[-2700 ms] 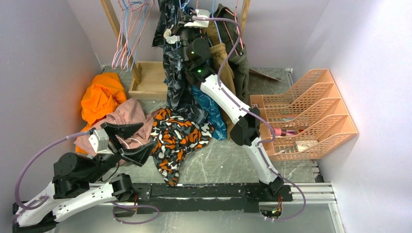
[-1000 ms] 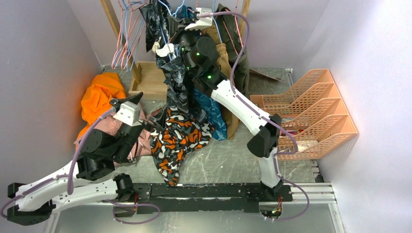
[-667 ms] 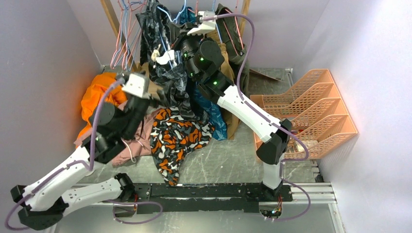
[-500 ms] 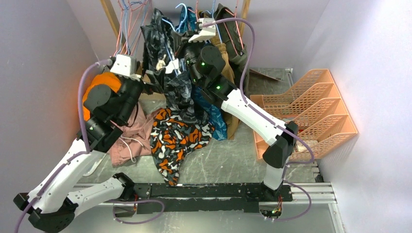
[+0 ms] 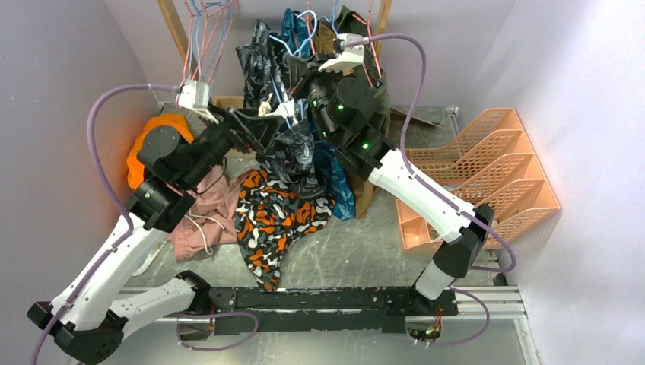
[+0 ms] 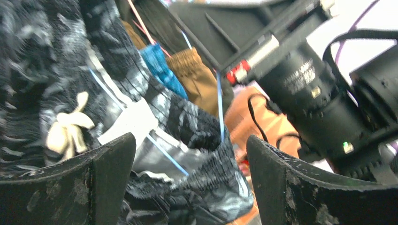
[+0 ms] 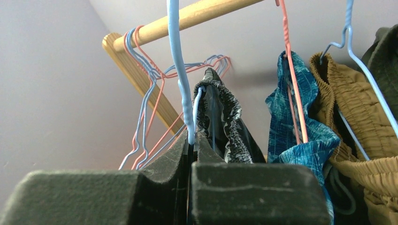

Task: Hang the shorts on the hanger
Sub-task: Place the hanger at the clothesline.

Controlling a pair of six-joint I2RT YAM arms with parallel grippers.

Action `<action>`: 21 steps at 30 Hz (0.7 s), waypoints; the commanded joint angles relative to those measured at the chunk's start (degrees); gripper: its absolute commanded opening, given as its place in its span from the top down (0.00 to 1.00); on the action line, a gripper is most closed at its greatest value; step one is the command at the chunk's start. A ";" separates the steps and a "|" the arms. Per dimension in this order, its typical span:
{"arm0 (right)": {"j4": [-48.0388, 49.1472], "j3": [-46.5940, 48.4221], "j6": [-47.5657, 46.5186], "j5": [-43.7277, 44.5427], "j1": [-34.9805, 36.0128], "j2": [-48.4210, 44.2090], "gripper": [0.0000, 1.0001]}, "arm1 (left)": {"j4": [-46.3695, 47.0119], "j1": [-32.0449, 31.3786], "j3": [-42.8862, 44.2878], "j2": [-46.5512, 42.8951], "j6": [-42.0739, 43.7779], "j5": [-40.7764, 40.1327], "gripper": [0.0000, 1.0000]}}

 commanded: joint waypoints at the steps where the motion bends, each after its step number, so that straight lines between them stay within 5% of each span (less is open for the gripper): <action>1: -1.45 1.40 6.16 1.52 -0.10 -1.90 1.00 | 9.36 0.44 -5.81 -3.95 -2.80 10.12 0.09; 10: -3.73 1.24 11.36 0.18 -0.03 -3.43 1.00 | 18.88 0.44 -9.29 -4.01 0.26 18.13 0.10; 21: -3.37 0.54 11.28 -0.05 0.80 -3.86 1.00 | 18.78 0.43 -7.84 1.48 1.90 20.56 0.23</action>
